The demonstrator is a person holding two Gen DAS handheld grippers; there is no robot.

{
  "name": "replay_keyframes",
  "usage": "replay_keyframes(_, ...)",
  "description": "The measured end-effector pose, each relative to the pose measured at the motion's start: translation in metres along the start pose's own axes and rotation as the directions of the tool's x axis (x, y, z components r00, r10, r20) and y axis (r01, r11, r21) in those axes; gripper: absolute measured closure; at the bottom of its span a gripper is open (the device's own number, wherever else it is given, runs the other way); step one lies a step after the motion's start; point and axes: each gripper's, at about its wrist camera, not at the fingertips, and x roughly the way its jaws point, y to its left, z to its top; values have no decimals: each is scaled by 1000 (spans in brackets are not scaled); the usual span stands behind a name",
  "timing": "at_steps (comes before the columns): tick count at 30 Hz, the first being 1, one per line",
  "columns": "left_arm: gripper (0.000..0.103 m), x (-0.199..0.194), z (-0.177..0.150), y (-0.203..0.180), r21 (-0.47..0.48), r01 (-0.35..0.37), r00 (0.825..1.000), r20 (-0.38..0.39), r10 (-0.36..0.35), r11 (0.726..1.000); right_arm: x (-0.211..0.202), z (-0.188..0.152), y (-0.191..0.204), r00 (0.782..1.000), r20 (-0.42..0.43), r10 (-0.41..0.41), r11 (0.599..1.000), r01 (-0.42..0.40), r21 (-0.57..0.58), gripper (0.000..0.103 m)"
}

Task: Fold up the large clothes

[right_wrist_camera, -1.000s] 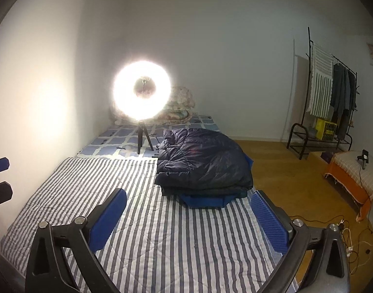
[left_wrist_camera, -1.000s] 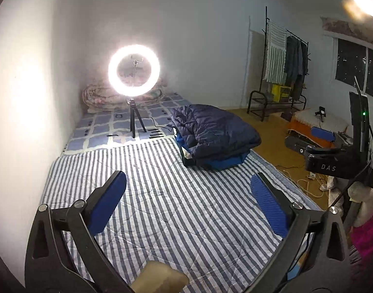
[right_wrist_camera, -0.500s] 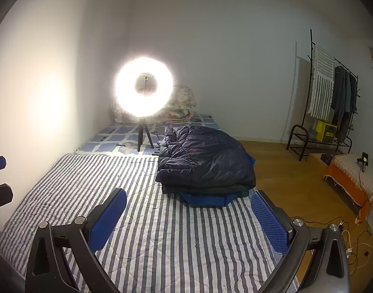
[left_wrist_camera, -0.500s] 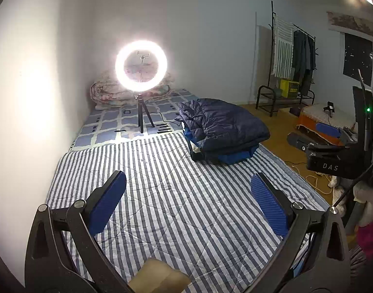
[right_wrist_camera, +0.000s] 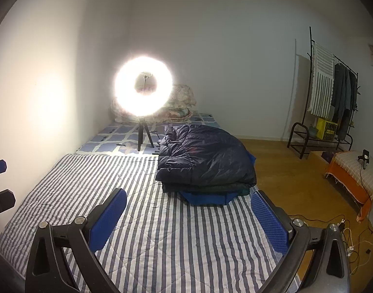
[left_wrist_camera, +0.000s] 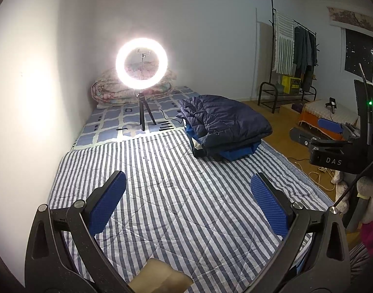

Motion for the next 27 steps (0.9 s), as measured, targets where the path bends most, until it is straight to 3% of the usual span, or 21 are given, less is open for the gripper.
replay_keyframes(27,0,-6,3,-1,11,-10,1000,16,9,1000,0,-4,-1,1000,-5,2,1000,-2,0,0)
